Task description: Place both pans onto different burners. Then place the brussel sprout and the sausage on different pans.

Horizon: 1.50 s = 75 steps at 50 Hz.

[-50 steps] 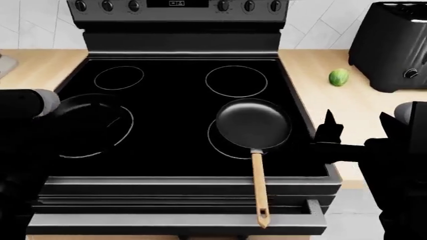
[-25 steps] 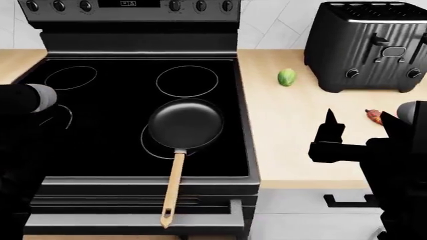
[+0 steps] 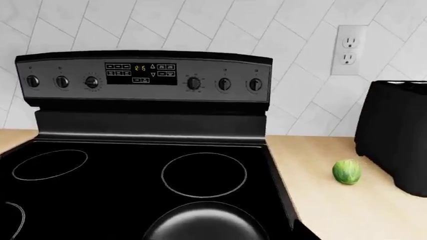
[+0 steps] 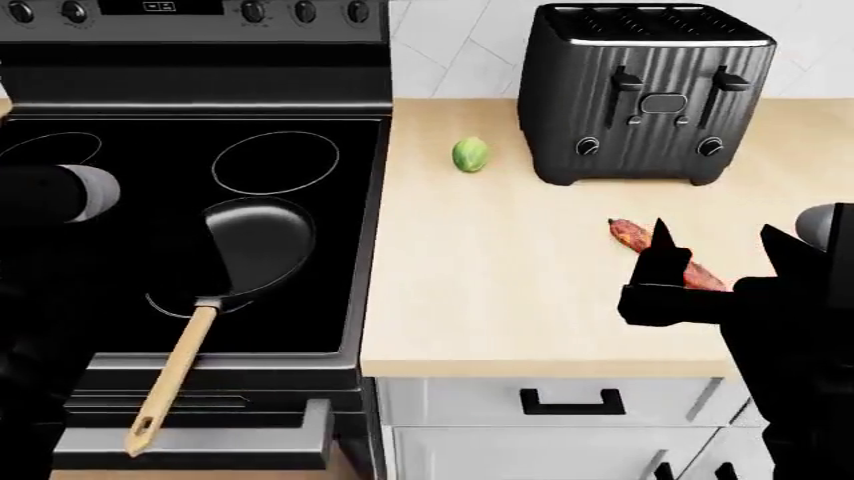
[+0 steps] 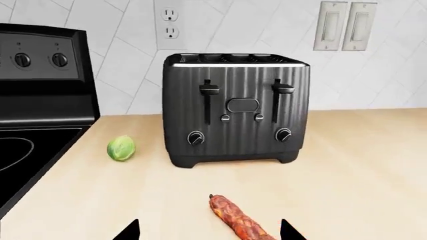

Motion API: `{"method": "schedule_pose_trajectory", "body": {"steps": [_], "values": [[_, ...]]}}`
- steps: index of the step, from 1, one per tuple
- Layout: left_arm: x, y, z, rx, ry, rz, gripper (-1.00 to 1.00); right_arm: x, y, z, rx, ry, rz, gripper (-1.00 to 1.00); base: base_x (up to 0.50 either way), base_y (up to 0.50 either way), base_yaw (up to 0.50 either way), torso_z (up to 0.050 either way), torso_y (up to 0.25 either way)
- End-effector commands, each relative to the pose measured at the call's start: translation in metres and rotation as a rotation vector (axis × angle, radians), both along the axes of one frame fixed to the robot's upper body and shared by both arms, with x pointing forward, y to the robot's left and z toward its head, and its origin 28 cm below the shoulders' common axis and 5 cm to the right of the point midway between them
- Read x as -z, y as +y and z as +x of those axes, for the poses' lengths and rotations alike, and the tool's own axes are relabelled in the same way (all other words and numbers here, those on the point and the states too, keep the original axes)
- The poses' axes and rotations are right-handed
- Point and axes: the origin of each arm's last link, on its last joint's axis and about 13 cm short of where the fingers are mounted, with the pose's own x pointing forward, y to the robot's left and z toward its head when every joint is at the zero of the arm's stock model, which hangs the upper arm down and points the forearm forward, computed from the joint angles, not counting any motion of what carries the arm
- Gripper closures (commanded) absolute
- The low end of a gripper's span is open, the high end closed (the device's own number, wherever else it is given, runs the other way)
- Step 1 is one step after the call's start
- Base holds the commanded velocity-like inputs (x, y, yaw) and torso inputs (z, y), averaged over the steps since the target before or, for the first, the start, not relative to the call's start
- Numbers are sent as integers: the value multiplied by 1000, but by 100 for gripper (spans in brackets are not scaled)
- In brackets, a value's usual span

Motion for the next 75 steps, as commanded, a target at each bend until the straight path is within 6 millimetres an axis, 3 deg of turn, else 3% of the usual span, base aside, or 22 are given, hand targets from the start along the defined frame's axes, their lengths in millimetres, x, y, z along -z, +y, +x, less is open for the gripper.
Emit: {"method": "schedule_pose_trajectory", "body": {"steps": [1, 20, 31, 59, 75], "values": [[-4, 0, 1, 2, 2, -2, -100, 1, 0, 1, -1, 3, 3, -100, 0, -500, 0, 0, 0], [-3, 1, 1, -1, 3, -4, -100, 3, -1, 1, 3, 3, -2, -100, 0, -494, 0, 0, 0], [-2, 2, 1, -6, 1, -8, -100, 0, 0, 1, 3, 5, -23, -100, 23, 0, 0, 0, 0], [2, 3, 3, -8, 2, -14, -100, -1, 2, 4, 14, 15, -30, -100, 458, 0, 0, 0, 0], [4, 2, 5, -2, 6, -14, -100, -9, 2, -12, -134, 215, -74, -100, 0, 0, 0, 0, 0]]}}
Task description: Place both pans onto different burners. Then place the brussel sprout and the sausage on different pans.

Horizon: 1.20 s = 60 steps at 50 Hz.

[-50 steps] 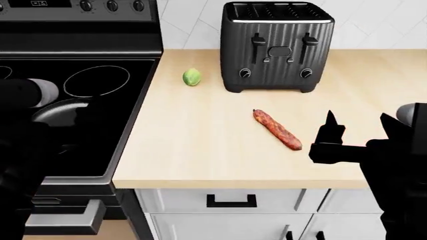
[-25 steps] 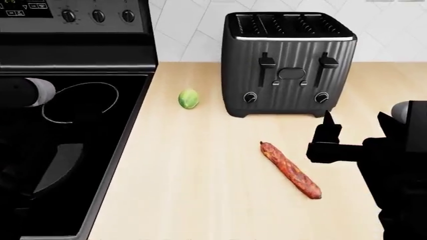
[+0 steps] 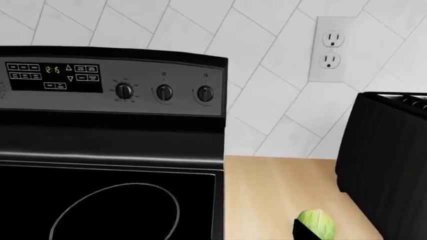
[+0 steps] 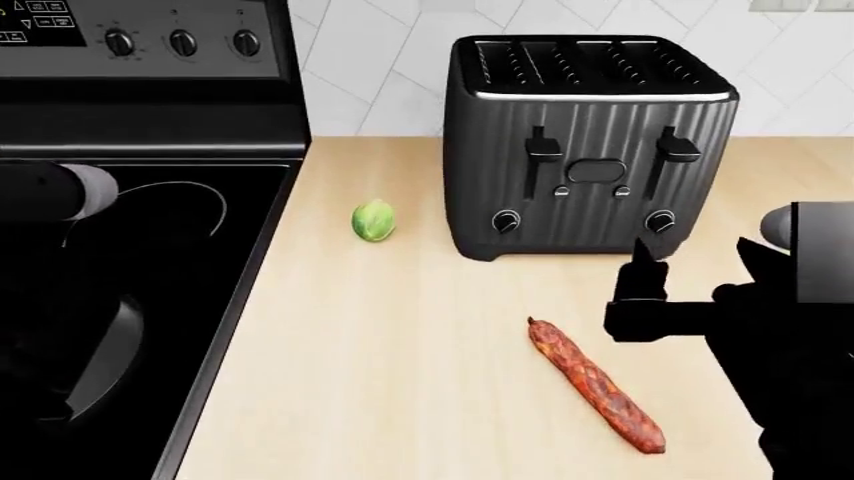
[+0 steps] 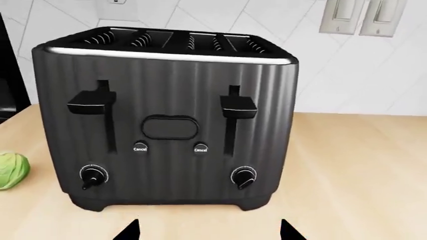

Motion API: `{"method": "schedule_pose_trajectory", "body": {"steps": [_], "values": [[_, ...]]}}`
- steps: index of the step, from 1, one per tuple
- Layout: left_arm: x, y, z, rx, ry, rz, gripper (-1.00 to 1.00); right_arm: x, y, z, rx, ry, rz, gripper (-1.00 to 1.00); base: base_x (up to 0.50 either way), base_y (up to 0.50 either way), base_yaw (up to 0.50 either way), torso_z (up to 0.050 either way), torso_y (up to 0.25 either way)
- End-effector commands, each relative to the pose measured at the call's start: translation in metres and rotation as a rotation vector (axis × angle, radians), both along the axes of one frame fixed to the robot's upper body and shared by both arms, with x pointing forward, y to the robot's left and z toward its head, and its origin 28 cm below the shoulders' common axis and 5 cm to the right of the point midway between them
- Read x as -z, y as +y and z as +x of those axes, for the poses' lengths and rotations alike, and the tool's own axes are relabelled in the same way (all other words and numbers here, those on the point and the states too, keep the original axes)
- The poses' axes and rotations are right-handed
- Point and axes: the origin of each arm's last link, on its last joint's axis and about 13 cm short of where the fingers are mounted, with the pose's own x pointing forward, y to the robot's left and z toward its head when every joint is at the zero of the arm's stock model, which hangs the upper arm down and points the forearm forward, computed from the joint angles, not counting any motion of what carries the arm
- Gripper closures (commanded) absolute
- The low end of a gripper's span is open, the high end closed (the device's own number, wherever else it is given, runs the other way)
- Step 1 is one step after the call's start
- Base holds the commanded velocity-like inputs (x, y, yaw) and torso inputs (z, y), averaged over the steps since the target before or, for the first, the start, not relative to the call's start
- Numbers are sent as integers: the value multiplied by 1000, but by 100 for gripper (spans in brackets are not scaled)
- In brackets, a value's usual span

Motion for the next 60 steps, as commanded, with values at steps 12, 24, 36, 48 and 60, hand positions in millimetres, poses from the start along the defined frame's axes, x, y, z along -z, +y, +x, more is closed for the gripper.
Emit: {"method": "schedule_pose_trajectory", "body": {"steps": [12, 24, 36, 48, 60], "values": [[4, -2, 4, 9, 7, -4, -100, 6, 2, -24, -212, 200, -84, -100, 0, 0, 0, 0, 0], [6, -1, 5, 8, 14, -8, -100, 26, 8, -14, -261, 266, -92, -100, 0, 0, 0, 0, 0], [6, -1, 4, 12, 16, -14, -100, 42, 11, -6, -280, 301, -67, -100, 0, 0, 0, 0, 0], [9, -1, 5, 9, 22, -18, -100, 63, 14, 2, -296, 366, -48, -100, 0, 0, 0, 0, 0], [10, 0, 5, 5, 22, -25, -100, 82, 12, 10, -291, 420, -17, -100, 0, 0, 0, 0, 0]]}}
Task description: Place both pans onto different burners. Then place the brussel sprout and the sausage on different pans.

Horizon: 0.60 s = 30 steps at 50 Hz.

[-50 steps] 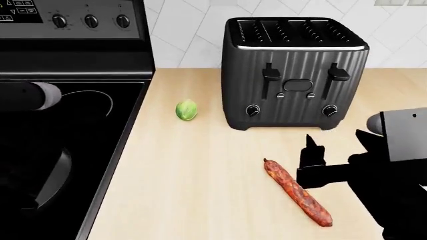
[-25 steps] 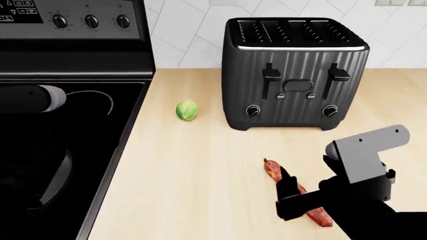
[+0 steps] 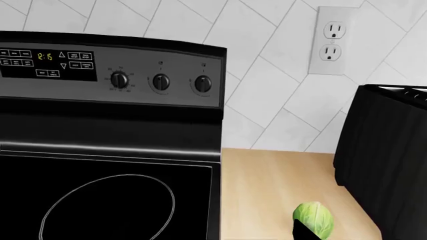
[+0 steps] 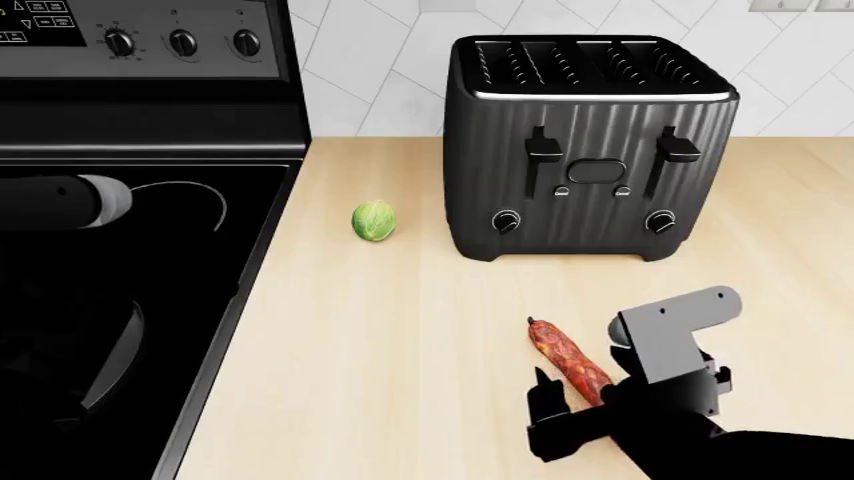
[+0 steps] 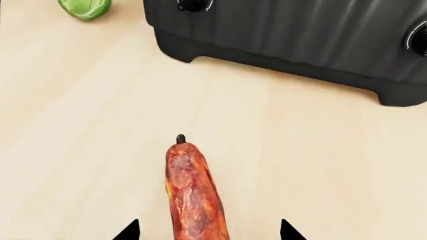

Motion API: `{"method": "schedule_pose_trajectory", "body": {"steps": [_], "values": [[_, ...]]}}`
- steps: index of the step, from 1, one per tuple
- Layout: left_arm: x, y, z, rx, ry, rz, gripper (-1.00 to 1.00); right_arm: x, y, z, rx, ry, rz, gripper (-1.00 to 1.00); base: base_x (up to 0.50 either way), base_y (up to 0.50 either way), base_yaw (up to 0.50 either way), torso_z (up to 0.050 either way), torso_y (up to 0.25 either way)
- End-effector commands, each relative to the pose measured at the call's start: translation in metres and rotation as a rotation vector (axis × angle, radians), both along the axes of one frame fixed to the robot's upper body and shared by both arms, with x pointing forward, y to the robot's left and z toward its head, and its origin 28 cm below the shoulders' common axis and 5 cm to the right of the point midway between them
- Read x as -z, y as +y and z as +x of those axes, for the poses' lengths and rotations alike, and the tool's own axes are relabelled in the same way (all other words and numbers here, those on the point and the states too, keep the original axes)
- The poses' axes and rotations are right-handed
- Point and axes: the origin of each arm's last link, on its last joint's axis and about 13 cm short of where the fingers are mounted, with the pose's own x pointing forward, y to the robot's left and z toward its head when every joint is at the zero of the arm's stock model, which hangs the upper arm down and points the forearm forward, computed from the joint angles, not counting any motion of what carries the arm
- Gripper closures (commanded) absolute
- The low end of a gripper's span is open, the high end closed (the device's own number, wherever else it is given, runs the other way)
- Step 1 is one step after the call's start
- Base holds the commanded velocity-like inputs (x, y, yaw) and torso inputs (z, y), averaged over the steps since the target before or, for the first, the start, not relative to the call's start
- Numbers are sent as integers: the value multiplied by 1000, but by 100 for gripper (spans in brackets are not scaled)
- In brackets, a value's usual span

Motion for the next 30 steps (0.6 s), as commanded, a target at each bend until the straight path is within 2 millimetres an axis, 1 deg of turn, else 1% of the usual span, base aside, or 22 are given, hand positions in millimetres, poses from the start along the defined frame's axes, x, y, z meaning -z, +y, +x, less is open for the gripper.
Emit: {"method": "schedule_pose_trajectory", "body": {"steps": [1, 5, 6, 14, 20, 24, 30], "values": [[2, 0, 0, -1, 2, -4, -100, 17, -1, 6, 4, 54, 17, -100, 0, 0, 0, 0, 0], [2, 0, 0, 0, 4, -5, -100, 22, -1, 7, 9, 67, 22, -100, 0, 0, 0, 0, 0], [2, 0, 0, -2, 4, -7, -100, 22, -1, 7, 8, 68, 22, 100, 0, 0, 0, 0, 0], [2, 1, 1, -4, 2, -10, -100, 21, 0, 3, -3, 57, 25, 100, 0, 0, 0, 0, 0], [3, 0, 1, -3, 3, -12, -100, 15, 0, 0, -15, 16, 31, 100, 0, 0, 0, 0, 0], [3, 0, 1, -3, 4, -11, -100, 5, 0, -4, -17, -30, 34, 100, 0, 0, 0, 0, 0], [2, 0, 2, -2, 3, -9, -100, -19, 1, -14, -5, -124, 39, 100, 0, 0, 0, 0, 0]]}}
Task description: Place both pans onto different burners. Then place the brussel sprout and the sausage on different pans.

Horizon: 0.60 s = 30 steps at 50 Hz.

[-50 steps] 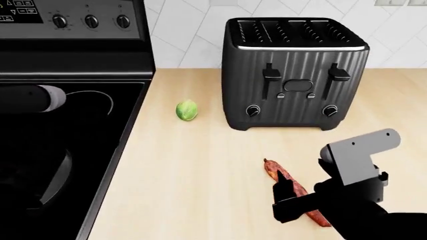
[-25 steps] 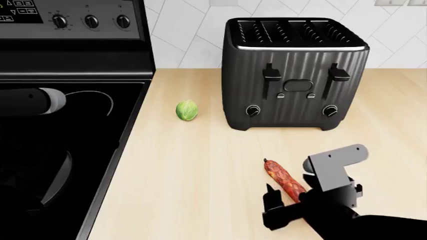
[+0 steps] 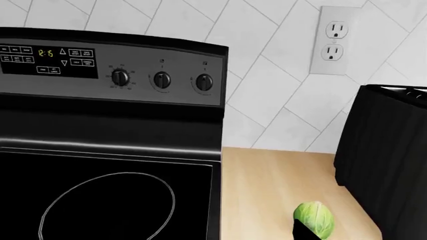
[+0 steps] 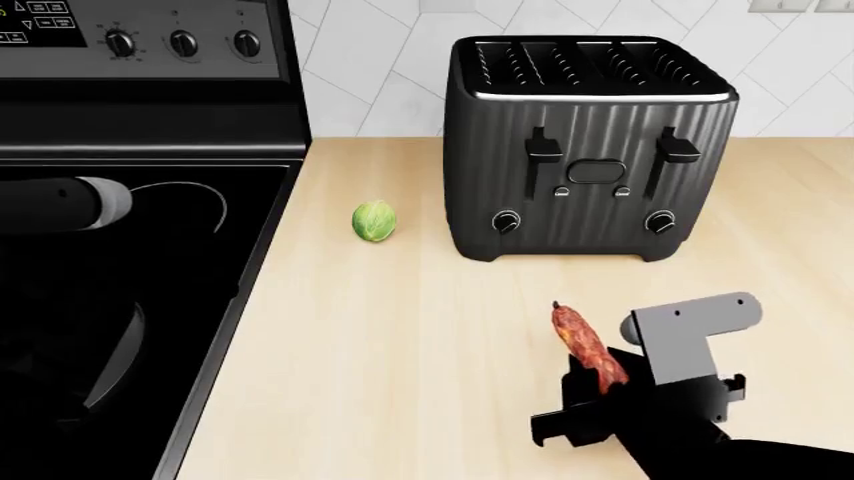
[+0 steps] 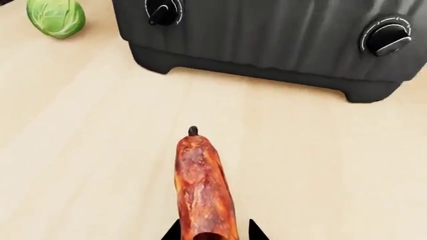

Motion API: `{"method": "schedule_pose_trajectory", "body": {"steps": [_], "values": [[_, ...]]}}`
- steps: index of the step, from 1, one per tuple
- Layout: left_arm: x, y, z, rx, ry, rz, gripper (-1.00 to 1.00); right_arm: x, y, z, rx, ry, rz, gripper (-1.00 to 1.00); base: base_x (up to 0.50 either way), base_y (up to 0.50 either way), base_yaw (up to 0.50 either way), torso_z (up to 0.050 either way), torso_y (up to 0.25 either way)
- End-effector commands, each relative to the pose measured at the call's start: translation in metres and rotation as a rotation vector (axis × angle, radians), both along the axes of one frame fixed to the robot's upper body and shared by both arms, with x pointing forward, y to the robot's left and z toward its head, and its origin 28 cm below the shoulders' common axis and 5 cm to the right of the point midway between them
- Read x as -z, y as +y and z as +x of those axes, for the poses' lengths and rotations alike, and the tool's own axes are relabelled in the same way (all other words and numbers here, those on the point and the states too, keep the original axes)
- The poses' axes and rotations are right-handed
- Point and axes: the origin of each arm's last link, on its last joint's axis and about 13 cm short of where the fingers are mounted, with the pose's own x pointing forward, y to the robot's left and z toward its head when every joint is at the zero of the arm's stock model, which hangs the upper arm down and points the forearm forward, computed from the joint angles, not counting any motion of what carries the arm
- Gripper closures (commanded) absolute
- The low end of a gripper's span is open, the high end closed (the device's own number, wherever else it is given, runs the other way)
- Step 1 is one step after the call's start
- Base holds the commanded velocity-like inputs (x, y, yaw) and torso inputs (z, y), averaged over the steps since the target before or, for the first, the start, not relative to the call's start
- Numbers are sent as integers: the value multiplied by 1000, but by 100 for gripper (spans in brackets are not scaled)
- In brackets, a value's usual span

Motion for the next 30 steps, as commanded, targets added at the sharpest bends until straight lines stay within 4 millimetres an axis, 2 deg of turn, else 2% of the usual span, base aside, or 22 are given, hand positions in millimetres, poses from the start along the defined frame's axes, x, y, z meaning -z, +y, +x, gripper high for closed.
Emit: {"method": "schedule_pose_trajectory", "body": {"steps": [1, 5, 10, 17, 21, 24, 30], "values": [[-1, 0, 2, -1, -1, 4, -100, -26, -3, -13, -87, -105, 19, 100, 0, 0, 0, 0, 0], [-4, 1, 4, -9, -3, 9, -100, -46, -6, -25, -63, -186, 19, 100, 0, 0, 0, 0, 0], [-6, -2, 15, 4, 0, 36, -100, -59, -8, -35, -36, -245, 20, 100, 0, 0, 0, 0, 0], [-20, -21, 46, 64, 3, 115, -100, -61, -13, -43, 12, -276, 54, 100, 0, 0, 0, 0, 0], [-36, -32, 70, 83, 11, 141, -100, -63, -16, -47, 34, -291, 61, 100, 0, 0, 0, 0, 0], [-36, -40, 87, 95, 29, 140, -100, -65, -17, -50, 47, -302, 62, 100, 0, 0, 0, 0, 0], [-25, -57, 112, 120, 81, 154, -100, -62, -19, -50, 59, -301, 70, 100, 0, 0, 0, 0, 0]]}}
